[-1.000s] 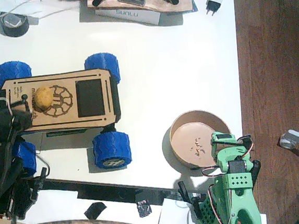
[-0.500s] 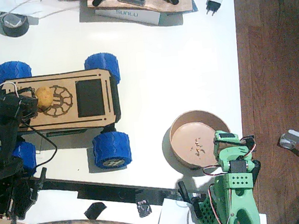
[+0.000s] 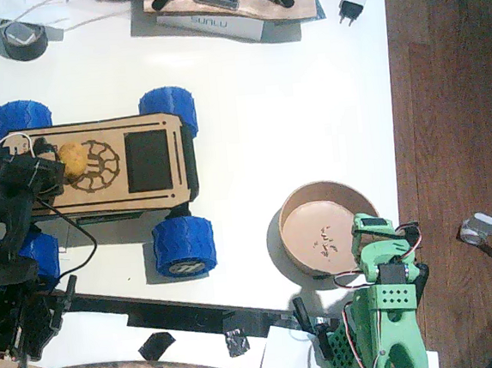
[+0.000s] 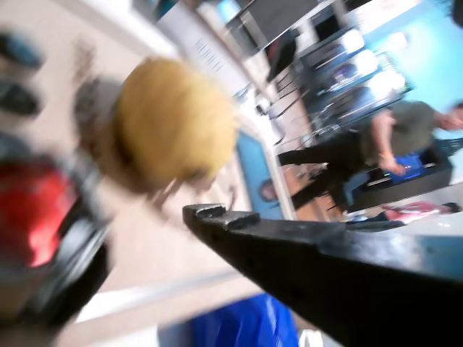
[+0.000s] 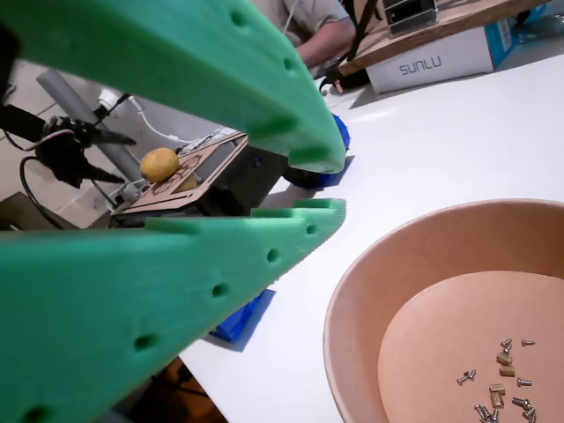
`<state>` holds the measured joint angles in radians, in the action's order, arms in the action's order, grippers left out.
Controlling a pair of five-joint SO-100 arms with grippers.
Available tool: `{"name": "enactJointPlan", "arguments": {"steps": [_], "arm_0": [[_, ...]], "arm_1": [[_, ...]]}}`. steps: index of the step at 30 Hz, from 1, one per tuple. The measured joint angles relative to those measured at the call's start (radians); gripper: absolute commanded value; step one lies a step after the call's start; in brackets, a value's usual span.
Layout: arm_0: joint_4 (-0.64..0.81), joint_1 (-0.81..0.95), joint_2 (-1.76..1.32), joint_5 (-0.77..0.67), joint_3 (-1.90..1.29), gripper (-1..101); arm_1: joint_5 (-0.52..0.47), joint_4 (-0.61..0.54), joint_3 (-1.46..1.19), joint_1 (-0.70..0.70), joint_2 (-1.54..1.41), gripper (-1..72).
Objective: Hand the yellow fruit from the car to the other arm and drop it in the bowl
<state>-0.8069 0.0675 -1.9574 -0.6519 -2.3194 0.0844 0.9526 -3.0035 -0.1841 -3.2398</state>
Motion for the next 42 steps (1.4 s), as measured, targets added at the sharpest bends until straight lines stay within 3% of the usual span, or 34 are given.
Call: {"name": "enactJointPlan", "arguments": {"steps": [9,25,35,42], "arm_0": [[0.038,0.0,0.025,0.0,0.003,50],[0.181,0.078,0.1,0.0,0.012,49],[0.057,0.181,0.402,0.0,0.359,50],[0.025,0.186,0.417,0.0,0.397,50]], "arm_1": [[0.002,0.012,0.028,0.009,0.0,0.1],[0.002,0.017,0.031,0.009,0.0,0.1],[0.002,0.017,0.031,0.011,0.0,0.1],[0.002,0.017,0.031,0.011,0.0,0.1]]}}
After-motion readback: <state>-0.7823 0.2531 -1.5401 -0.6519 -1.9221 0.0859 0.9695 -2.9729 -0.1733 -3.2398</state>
